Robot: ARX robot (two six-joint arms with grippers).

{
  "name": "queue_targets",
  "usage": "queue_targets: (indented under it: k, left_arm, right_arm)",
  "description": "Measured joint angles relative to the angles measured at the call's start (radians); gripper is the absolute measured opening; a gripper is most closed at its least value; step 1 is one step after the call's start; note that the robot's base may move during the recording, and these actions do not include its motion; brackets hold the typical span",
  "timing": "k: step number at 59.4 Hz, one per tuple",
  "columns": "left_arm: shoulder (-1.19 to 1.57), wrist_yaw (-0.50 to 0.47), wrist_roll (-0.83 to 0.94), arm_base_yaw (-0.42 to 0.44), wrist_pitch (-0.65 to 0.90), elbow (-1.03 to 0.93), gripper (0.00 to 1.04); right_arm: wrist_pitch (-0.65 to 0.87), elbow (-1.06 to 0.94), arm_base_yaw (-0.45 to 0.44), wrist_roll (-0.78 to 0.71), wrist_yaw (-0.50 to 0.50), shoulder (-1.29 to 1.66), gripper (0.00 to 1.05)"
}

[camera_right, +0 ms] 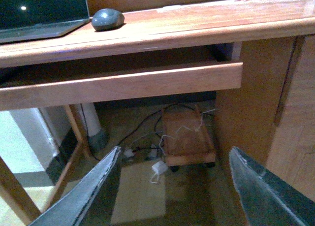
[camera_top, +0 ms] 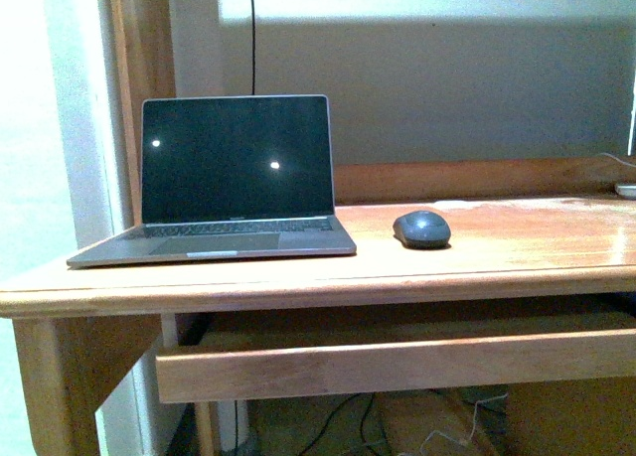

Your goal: Place mouse

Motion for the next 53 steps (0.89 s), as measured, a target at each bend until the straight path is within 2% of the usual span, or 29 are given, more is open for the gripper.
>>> queue_targets:
  k: [12,19,25,29,53]
  left_arm:
    - [0.0,0.0,0.0,0.0,0.0,0.0,0.97]
    - [0.0,0.0,0.0,0.0,0.0,0.0,0.97]
    - [0.0,0.0,0.0,0.0,0.0,0.0,0.97]
    - [0.0,0.0,0.0,0.0,0.0,0.0,0.97]
    - [0.0,0.0,0.0,0.0,0.0,0.0,0.97]
  right_arm:
    - [0.001,0.0,-0.002,-0.05,-0.005,-0.006,0.3]
    - [0.001,0.0,-0.003,-0.064,-0.005,-0.006,0.04]
    - [0.001,0.0,-0.003,-0.068,-0.005,-0.006,0.03]
    - [0.001,0.0,-0.003,-0.069,-0.005,-0.006,0.11]
    - [0.001,0.0,-0.003,-0.069,-0.005,-0.006,0.8]
